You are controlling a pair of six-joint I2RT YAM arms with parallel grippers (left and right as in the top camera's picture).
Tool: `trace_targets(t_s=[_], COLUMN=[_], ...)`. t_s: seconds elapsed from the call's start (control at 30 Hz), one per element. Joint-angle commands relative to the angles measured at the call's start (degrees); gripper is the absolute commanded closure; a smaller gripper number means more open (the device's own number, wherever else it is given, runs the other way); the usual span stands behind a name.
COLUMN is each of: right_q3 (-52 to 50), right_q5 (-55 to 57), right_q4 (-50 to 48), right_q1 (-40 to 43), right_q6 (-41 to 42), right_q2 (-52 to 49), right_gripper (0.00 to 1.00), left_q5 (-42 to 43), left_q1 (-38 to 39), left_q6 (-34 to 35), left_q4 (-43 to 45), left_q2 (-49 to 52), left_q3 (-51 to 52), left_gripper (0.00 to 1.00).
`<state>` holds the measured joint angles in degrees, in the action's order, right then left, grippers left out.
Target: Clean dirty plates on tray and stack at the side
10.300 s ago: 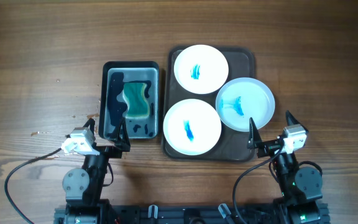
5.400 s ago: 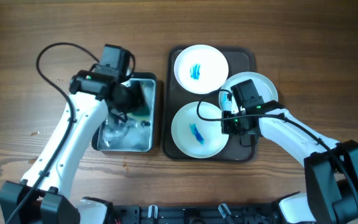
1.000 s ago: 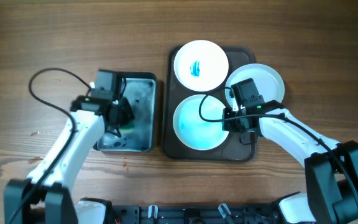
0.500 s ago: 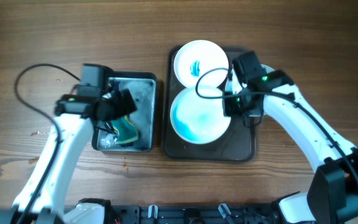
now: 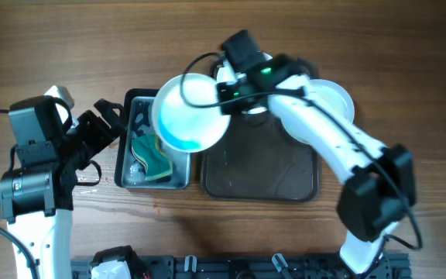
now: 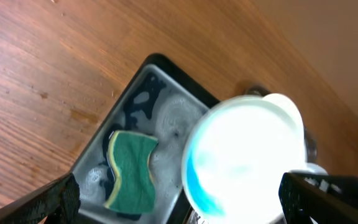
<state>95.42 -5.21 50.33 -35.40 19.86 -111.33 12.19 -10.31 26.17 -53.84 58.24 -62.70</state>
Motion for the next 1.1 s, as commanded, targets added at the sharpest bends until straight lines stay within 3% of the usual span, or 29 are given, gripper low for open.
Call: trace_targets(t_s=[0.0,0.1,0.5,0.8,1.07], right_q3=[1.9,1.9,1.9,1.9,1.9], right_q5=[13.0,17.0,50.8,64.5,69.4], right_q4=[-3.1,-4.5,-13.7,-21.0,-26.8], right_q1=[-4.2,-6.8,-18.1,-24.0,-26.9], right_q6=[-0.1,-1.8,-12.8,-20.5,-27.6], right_q2=[-0.6,-0.5,5.5,6.0,6.0], right_gripper=[0.96,0.96,0.96,0.96,0.96], left_q5=[1.3,1.3,1.3,1.3,1.3], left_q1=[-0.4,-0.4,-0.4,-0.4,-0.4], left_q6=[-0.3,-0.3,-0.3,-0.3,-0.3], left_q4=[-1.2,-1.3,-1.3,-1.3,-1.3], left_q2=[-0.4,-0.4,-0.4,-0.4,-0.4], left_q3=[-0.9,-0.9,-0.9,-0.9,-0.9], left_gripper=[0.00,0.00,0.00,0.00,0.00])
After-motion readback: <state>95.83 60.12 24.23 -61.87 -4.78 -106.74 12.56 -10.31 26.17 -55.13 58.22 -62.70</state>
